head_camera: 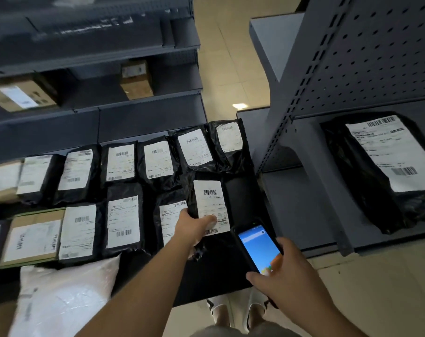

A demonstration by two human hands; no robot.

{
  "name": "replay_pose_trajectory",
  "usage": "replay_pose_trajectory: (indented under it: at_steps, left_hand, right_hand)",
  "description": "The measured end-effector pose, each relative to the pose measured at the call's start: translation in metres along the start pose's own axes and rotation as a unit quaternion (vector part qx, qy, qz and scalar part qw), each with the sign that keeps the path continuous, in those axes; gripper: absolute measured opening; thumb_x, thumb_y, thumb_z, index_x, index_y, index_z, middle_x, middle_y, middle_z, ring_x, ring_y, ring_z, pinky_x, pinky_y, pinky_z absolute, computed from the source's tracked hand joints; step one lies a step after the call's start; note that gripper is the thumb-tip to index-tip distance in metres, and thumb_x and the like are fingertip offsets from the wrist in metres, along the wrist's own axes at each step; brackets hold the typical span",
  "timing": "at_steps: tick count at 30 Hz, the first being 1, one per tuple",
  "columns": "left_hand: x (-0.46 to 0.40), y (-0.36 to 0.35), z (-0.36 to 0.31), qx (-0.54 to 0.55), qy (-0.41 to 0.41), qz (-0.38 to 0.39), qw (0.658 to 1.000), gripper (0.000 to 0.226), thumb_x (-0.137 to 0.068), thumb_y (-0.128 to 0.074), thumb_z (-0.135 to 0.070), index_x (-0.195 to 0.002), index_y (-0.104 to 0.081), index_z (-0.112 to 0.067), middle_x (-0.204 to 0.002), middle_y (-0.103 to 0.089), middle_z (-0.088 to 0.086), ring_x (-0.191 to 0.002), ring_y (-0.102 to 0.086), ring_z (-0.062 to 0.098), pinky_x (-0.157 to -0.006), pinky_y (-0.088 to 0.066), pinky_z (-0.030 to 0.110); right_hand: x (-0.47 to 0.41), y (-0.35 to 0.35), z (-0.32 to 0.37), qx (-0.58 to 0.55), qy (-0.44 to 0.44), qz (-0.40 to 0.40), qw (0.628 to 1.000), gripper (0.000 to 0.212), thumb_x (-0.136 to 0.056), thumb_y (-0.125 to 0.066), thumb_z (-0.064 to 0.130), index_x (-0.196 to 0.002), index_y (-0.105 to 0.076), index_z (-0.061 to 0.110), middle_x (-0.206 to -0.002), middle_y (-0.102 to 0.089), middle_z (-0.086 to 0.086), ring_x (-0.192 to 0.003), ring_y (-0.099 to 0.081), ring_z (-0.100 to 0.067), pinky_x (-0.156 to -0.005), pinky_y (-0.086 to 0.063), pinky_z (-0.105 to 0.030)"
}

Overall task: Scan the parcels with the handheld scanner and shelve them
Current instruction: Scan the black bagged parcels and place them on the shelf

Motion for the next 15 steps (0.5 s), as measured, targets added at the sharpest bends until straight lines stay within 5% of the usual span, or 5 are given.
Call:
replay_pose_trajectory:
  at_steps: [5,11,15]
  left_hand:
    - [0.021,0.046,-0.011,0.050,-0.059,-0.012,0.997,0.061,-0.077,-0.090,-0.022,-0.127,-0.054,-0.025,-0.113,-0.077,-0.004,-0.099,-0.076,0.019,-0.102,-0.058,0.048]
    - [0.048,0.100,-0.031,0.096,-0.140,-0.061,0.984,0.076,-0.073,-0.093,-0.022,-0.135,-0.050,-0.022,-0.116,-0.076,-0.002,-0.102,-0.076,0.020,-0.098,-0.060,0.049]
    - [0.068,0.127,-0.045,0.123,-0.182,-0.085,0.972,0.086,-0.062,-0.095,-0.027,-0.134,-0.047,-0.025,-0.117,-0.076,-0.001,-0.101,-0.077,0.023,-0.093,-0.062,0.050]
  right_hand:
    - [0.019,0.007,0.036,0.015,0.055,0.004,0.998,0.097,-0.065,-0.082,0.059,-0.148,-0.037,0.033,-0.100,-0.061,0.017,-0.094,-0.061,-0.003,-0.084,-0.053,-0.031]
    - [0.043,0.027,0.084,0.044,0.142,0.018,0.989,0.092,-0.069,-0.084,0.056,-0.145,-0.038,0.033,-0.101,-0.060,0.017,-0.091,-0.058,0.005,-0.074,-0.047,-0.020]
    - [0.057,0.038,0.112,0.069,0.192,0.035,0.978,0.080,-0.067,-0.083,0.062,-0.130,-0.038,0.042,-0.101,-0.062,0.017,-0.091,-0.061,0.002,-0.079,-0.051,-0.024]
Point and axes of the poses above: each hand's wrist, its own x-axis away from the middle knuckle, its own y-axis out of the back of the hand, z = x × y, the point moved 3 cm from there along -x, towards the middle knuckle
